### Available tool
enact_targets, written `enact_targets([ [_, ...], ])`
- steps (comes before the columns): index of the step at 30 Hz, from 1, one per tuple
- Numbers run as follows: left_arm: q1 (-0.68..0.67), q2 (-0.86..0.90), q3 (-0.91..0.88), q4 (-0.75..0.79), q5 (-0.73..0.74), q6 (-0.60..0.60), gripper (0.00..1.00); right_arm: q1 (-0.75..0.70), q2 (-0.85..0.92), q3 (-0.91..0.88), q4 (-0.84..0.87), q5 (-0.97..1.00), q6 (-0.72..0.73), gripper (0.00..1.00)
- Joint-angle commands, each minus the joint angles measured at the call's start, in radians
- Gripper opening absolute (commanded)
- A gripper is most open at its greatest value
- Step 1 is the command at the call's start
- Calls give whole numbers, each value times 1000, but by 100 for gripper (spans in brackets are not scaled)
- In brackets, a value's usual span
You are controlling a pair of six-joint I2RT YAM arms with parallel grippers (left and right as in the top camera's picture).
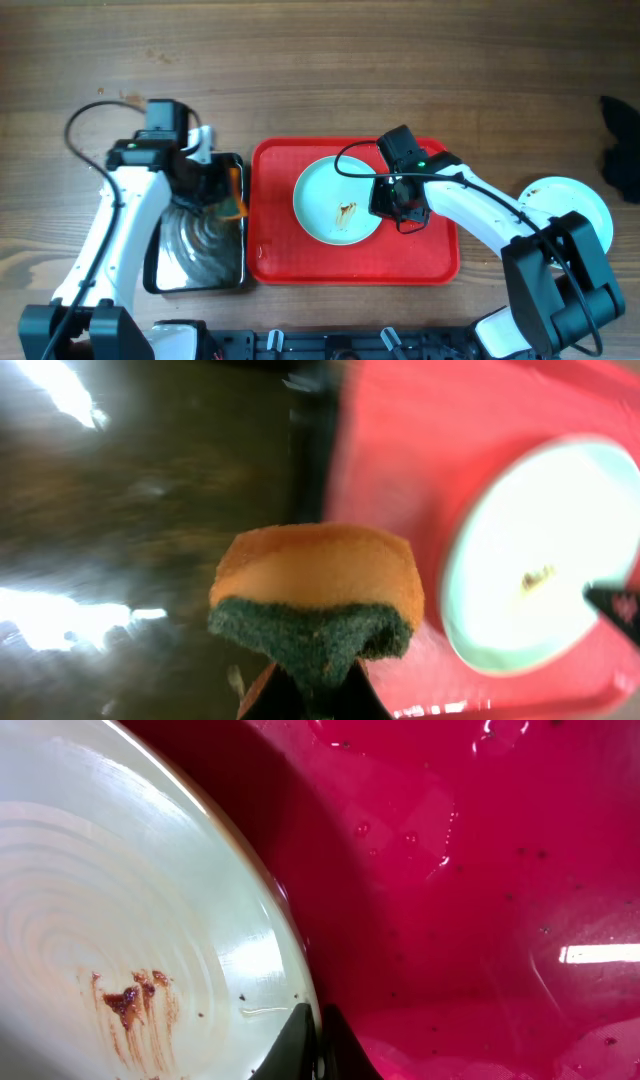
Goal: Clean dirty plates on tray and stack at the side
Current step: 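Hold the plate with the right gripper and scrub it with the sponge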
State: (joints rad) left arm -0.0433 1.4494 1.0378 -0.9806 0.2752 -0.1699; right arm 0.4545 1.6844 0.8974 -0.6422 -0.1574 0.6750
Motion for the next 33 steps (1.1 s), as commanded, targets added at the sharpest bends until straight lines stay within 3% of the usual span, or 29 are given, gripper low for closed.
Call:
enact_targets([
  [1,-163,8,10,63,90,113,4,2,17,-22,7,-1,-17,5],
  [7,-320,109,10,245,249,59,4,2,17,-22,2,-1,-17,5],
  [17,-355,393,10,544,627,48,4,2,17,-22,-3,-1,-18,5],
  [24,-470,477,10,631,610,-95,4,2,17,-22,-3,-2,-17,5],
  [30,-529,522,10,655,489,-220,4,2,17,-22,-14,-2,-17,5],
  [33,-523,556,10,640,347,-320,4,2,17,-22,-21,-2,-17,5],
])
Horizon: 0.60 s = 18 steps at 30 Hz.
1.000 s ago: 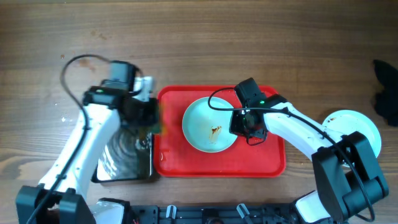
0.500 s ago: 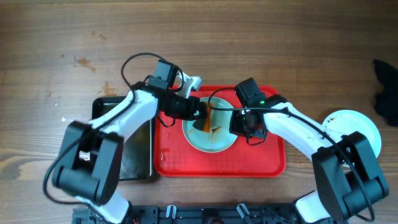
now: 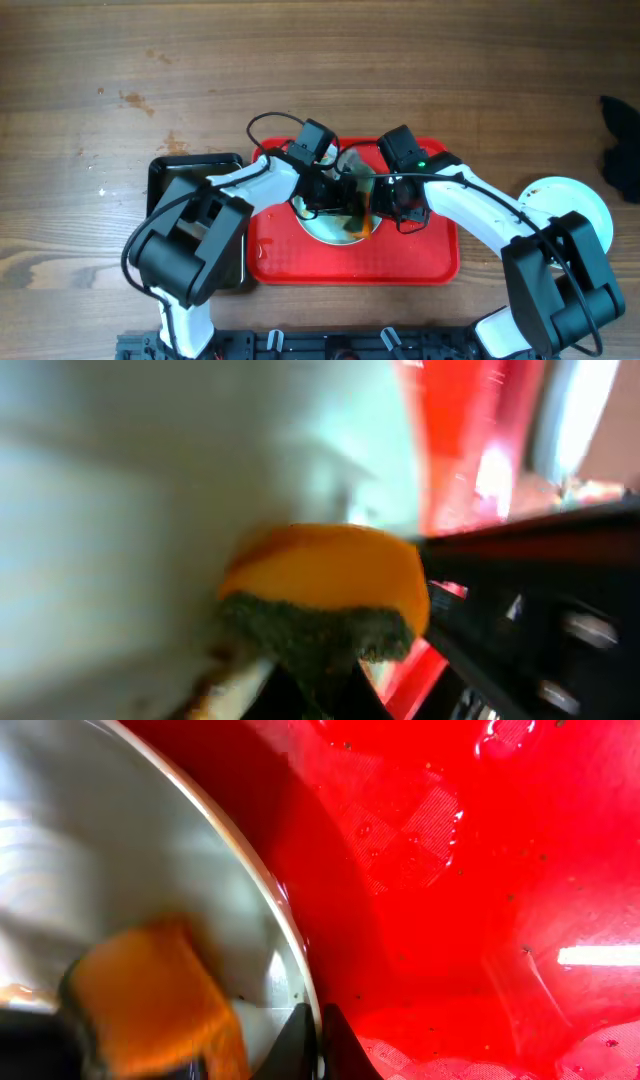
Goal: Clean dirty plates on tray and stack at the side
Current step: 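Hold the plate with the right gripper and scrub it with the sponge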
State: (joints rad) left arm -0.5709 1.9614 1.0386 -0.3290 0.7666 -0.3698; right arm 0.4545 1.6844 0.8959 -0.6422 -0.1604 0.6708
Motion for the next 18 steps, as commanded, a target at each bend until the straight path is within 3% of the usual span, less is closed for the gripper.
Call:
enact_targets([
  [1,15,52,9,-39,-218,-140,4,2,17,-20,-25,2,-13,5],
  [9,67,53,9,-242,-614,-151,4,2,17,-20,-28,2,-13,5],
  [14,66,53,9,-343,-856,-264,4,2,17,-20,-28,2,-13,5],
  [16,62,53,9,-327,-798,-234,4,2,17,-20,-26,2,-13,4],
  [18,55,53,9,-252,-564,-97,4,2,17,-20,-24,3,-13,5],
])
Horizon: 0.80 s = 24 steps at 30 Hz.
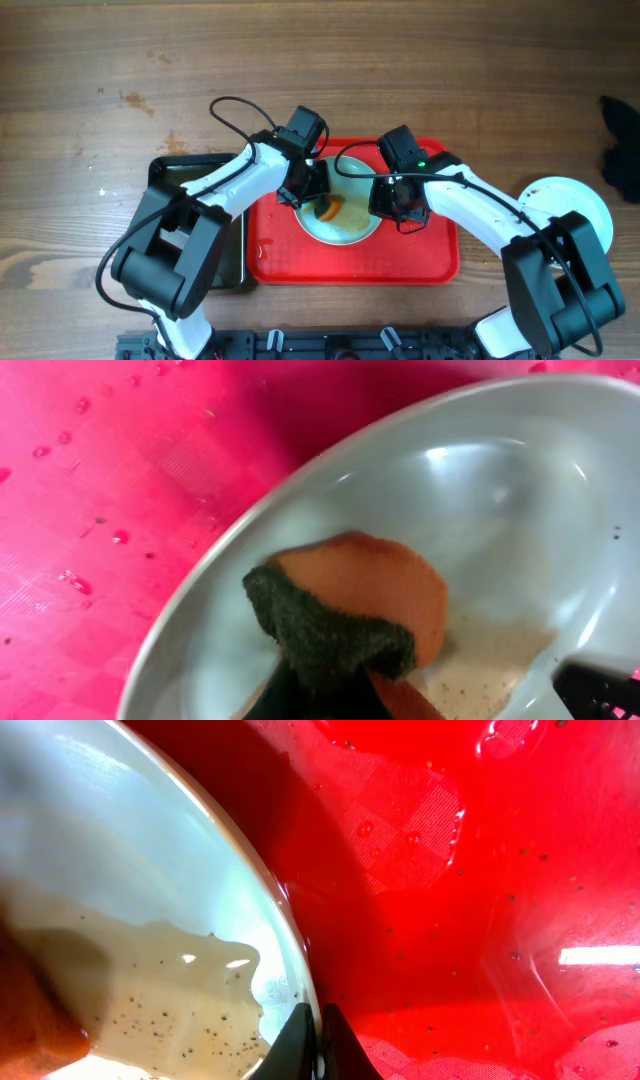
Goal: Clean dirty plates on tray and stack at the side
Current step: 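Hold the plate with the right gripper and scrub it with the sponge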
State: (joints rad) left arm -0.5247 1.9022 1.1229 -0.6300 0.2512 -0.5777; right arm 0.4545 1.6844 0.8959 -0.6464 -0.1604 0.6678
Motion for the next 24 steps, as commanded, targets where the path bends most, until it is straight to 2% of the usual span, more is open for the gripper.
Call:
enact_targets([
  [1,-2,112,-75,98,85,163,4,2,17,-20,-19,2,-9,4],
  [5,-45,112,-75,200,290,155,4,2,17,-20,-19,2,-10,5],
  [10,-102,112,-75,287,438,155,4,2,17,-20,-19,2,-10,4],
  [15,-112,112,-75,354,453,125,4,2,17,-20,-24,2,-10,5],
  [17,-105,112,-75,346,372,108,4,2,17,-20,-24,2,-10,5],
  [24,20,112,-75,160,-121,49,4,2,17,-20,-38,3,-11,5],
])
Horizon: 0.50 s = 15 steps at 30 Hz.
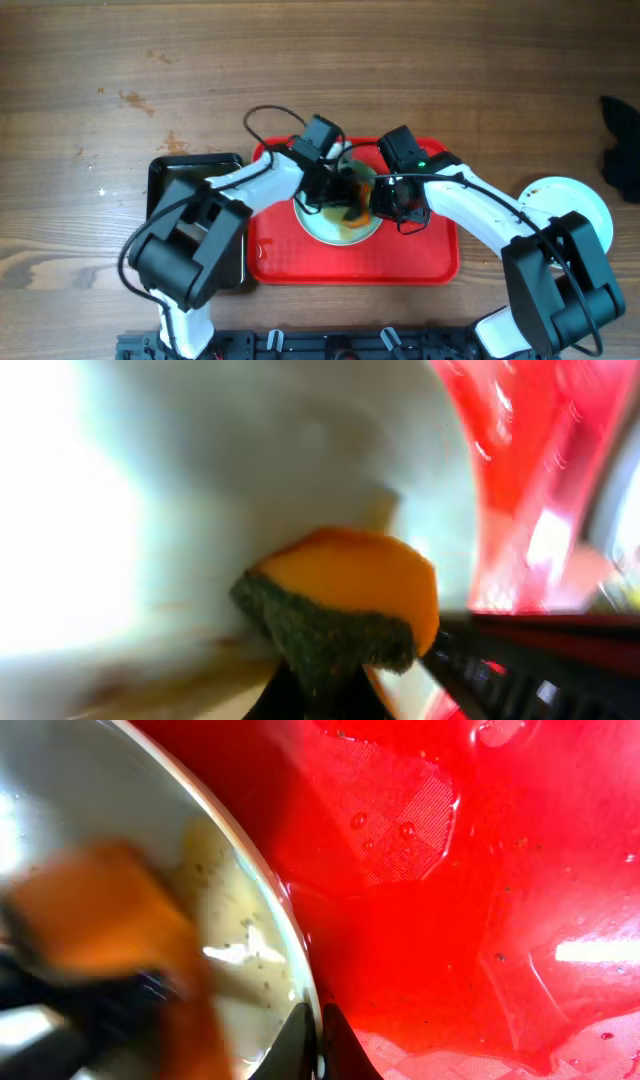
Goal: Clean dirty plates on tray and stack at the side
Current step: 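Hold the plate with the right gripper and scrub it with the sponge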
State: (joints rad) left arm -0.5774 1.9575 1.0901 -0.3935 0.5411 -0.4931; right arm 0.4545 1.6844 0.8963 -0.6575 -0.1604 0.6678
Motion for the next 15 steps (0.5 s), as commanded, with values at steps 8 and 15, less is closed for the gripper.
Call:
enact_targets([
  [8,149,57,-42,-141,-576,-35,4,2,17,-21,-27,3,-13,5],
  [15,30,57,-42,-238,-249,258,4,2,17,-21,-13,3,-13,5],
])
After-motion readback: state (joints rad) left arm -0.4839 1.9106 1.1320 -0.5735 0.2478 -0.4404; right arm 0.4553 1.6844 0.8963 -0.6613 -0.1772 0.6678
